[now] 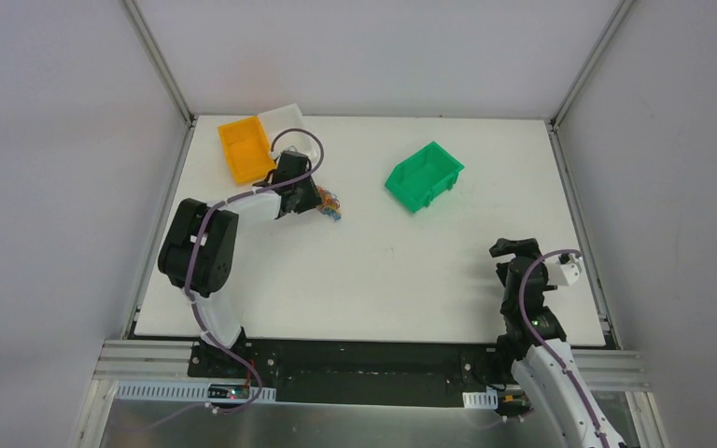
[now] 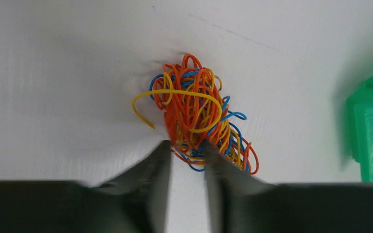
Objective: Untangle the cables
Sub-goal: Move the cable to the center of the board.
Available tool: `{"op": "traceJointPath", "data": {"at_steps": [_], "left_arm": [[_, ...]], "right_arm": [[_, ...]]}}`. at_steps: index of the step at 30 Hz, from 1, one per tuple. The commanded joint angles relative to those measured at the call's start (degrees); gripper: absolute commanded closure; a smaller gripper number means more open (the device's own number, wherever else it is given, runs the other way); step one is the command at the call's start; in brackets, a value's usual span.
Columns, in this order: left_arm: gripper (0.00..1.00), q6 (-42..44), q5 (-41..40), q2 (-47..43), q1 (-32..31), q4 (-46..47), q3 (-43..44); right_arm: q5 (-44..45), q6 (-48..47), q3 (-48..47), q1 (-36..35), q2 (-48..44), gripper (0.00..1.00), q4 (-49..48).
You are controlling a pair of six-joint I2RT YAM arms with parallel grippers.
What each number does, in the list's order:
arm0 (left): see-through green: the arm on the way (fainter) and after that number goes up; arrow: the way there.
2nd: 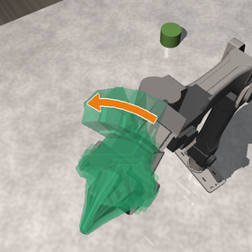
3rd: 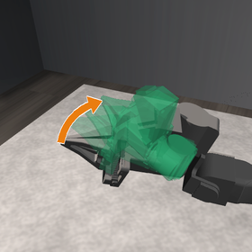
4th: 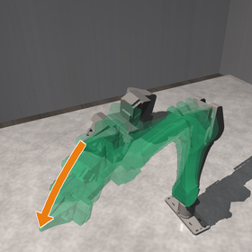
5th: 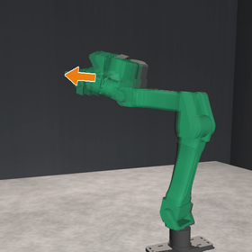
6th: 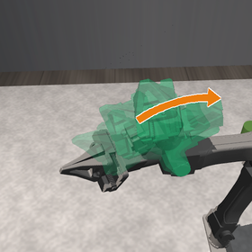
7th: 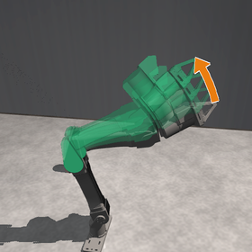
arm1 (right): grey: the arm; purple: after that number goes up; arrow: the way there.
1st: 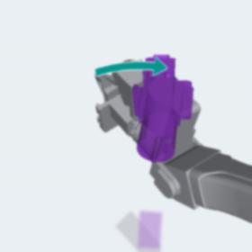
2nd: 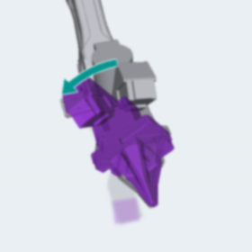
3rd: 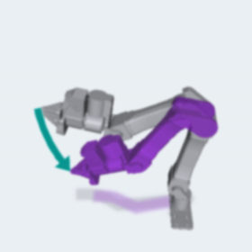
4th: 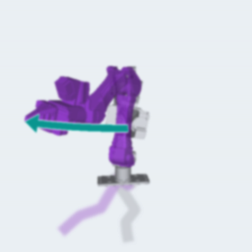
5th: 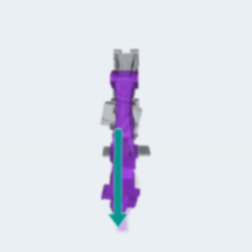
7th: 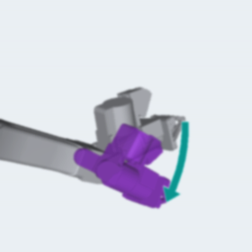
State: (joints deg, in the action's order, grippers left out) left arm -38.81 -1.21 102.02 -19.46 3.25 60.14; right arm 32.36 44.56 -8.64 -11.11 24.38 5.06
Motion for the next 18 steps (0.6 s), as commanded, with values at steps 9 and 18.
{"op": "traceJointPath", "data": {"at_steps": [9,18], "left_arm": [[1.0,9.0,25.8,0.5,-0.2,11.0,-2.1],[1.0,4.9,39.7,-3.1,-2.0,31.7,-13.7]], "right_arm": [[-31.2,-14.1,-2.5,-0.6,7.0,0.25,-17.2],[-42.9,-20.3,-22.5,-16.5,41.4,0.32,-20.7]]}}
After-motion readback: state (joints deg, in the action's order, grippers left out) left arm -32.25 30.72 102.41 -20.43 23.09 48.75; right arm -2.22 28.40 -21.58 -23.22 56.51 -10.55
